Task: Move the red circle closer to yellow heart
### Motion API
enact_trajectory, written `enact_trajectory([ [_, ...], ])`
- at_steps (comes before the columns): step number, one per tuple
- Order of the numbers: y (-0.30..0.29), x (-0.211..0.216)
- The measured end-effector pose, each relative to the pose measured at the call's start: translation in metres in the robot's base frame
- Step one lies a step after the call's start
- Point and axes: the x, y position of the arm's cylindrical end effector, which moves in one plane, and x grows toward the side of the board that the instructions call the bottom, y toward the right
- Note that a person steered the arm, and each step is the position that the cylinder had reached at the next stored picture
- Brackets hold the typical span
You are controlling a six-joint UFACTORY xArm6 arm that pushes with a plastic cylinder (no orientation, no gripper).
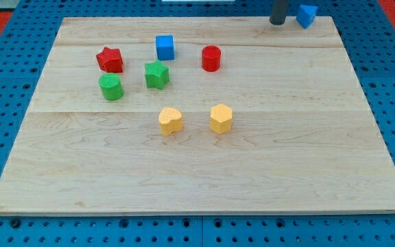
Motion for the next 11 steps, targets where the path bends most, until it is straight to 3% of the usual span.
enact_trajectory([
  [1,-0.003,0.003],
  [3,-0.038,0.048],
  [5,-0.111,0.088],
  [8,-0.178,0.1],
  [11,-0.176,0.165],
])
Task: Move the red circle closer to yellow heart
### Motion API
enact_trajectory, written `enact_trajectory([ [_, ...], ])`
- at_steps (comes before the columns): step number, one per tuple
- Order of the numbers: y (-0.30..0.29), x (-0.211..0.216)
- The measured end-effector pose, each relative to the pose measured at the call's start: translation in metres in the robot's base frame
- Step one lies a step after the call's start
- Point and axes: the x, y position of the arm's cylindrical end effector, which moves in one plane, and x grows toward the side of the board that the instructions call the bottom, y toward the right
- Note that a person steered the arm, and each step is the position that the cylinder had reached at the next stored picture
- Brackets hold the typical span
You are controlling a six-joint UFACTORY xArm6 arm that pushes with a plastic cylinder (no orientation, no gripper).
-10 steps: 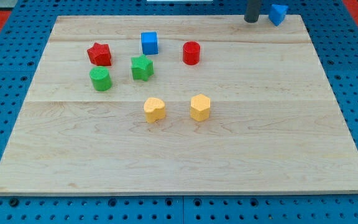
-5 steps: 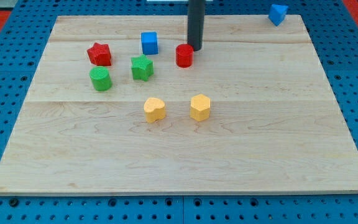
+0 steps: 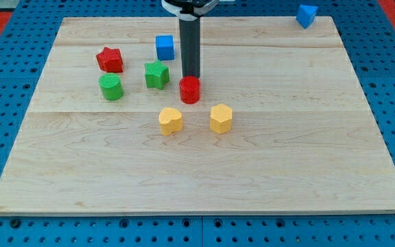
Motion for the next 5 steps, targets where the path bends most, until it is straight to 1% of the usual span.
enact_trajectory([
  [1,0.011,0.023],
  [3,0.049,0.054],
  [4,0.024,0.078],
  [5,0.01,0.08],
])
